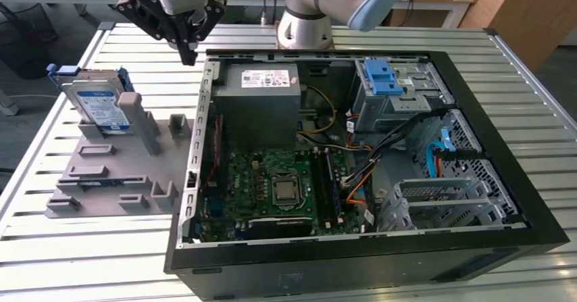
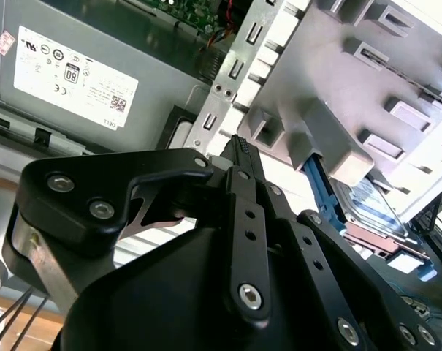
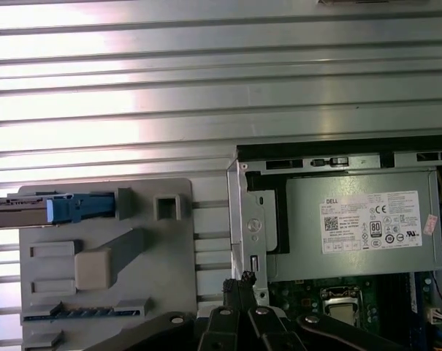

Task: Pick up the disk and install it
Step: 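Reach for the disk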

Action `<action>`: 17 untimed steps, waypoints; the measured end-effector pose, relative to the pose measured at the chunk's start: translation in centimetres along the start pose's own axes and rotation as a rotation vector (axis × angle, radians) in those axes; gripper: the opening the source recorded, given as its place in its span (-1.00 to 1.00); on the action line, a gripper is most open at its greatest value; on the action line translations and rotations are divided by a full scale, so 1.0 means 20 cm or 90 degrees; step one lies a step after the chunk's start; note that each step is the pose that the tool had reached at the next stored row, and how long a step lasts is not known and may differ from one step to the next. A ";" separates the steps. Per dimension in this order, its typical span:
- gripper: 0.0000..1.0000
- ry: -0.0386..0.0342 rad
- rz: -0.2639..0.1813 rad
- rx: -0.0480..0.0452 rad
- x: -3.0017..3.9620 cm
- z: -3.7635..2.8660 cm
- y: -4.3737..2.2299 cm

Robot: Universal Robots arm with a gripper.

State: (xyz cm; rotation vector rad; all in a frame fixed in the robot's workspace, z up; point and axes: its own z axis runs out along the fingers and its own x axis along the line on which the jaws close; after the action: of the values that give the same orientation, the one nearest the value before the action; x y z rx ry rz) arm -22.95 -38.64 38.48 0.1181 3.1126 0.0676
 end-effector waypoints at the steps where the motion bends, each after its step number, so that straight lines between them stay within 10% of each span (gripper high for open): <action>1: -0.79 0.0000 0.000 0.0000 0.008 0.000 -0.001; 13: -0.79 0.0011 0.000 0.0000 0.095 0.000 -0.005; 17: -0.79 0.0158 0.001 0.0011 0.098 0.006 0.000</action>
State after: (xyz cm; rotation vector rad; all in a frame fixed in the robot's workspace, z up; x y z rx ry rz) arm -24.90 -38.50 38.30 0.1199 3.1375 0.0670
